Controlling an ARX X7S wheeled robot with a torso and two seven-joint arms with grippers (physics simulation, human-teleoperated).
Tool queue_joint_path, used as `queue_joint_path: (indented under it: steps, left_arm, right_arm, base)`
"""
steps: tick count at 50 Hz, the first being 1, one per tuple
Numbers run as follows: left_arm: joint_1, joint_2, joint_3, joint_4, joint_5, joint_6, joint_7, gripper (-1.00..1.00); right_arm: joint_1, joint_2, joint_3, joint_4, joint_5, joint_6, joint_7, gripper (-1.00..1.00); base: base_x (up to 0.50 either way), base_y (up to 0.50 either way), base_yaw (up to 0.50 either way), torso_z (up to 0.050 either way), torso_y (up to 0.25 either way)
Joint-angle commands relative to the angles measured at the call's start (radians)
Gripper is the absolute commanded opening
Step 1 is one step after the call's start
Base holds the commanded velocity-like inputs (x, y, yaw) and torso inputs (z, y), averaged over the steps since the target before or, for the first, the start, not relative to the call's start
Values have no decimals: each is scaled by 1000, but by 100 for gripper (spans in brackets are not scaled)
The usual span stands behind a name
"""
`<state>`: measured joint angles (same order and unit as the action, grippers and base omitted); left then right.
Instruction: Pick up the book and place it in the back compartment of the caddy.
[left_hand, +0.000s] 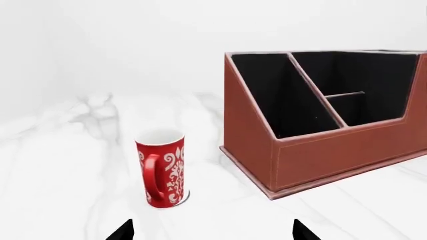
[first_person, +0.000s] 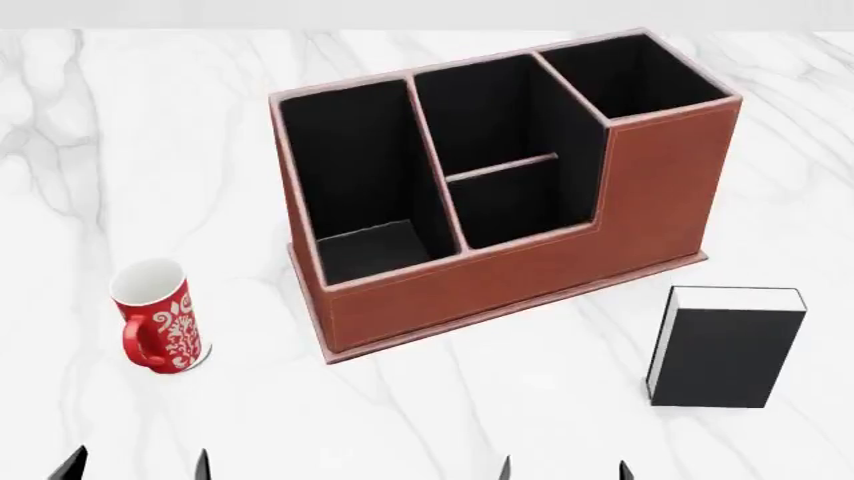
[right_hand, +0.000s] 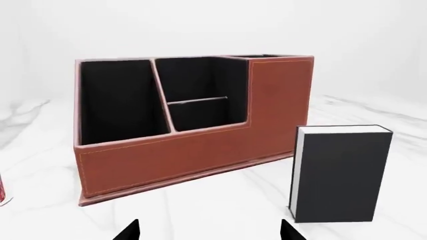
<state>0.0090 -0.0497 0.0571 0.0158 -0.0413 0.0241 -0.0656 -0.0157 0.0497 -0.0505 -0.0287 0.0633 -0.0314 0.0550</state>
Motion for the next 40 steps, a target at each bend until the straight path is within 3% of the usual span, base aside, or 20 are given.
queue_joint_path:
  steps: [1, 40]
  left_arm:
    - [15, -18, 22, 10, 5, 65, -41, 100]
    - [147, -56, 40, 81, 116, 566, -227, 100]
  right_arm:
    - [-25, 18, -12, -31, 24, -69, 27, 100]
    - [-157, 49, -6, -163, 90, -380, 103, 100]
  base:
    - [0, 0, 0, 0, 0]
    - [0, 0, 0, 0, 0]
